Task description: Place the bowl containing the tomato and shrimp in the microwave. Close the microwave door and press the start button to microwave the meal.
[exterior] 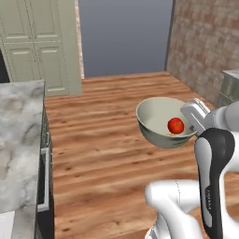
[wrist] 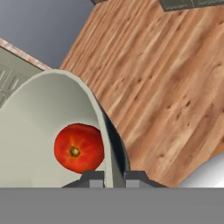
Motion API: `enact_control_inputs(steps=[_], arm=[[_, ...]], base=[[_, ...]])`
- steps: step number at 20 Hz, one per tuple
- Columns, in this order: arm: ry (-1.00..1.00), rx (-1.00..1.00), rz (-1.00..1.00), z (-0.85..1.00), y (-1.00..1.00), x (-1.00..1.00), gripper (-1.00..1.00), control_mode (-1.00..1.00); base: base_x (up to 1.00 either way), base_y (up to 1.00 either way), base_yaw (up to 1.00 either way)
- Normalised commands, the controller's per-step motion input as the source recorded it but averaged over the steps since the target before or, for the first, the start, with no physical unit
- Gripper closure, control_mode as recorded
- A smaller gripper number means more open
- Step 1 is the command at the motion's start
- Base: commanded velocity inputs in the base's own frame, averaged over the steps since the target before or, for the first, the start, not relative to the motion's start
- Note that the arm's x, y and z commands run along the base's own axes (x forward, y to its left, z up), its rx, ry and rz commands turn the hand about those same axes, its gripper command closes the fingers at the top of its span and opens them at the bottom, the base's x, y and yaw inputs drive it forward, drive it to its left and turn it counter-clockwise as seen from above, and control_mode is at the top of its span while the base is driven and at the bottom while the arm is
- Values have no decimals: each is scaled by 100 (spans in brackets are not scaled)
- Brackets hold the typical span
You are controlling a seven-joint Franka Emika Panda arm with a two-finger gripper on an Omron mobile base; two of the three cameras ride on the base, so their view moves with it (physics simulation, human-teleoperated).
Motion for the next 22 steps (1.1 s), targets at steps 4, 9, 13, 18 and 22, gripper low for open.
enact_control_inputs(steps=[4,9,13,18,22], arm=[[0,0,0,0,0,0,100,100],[0,0,0,0,0,0,100,100],[0,0,0,0,0,0,100,100],[0,0,0,0,0,0,100,100],[0,0,0,0,0,0,100,100]], base=[[100,0,0],[96,0,0],[90,0,0],[100,0,0],[100,0,0]])
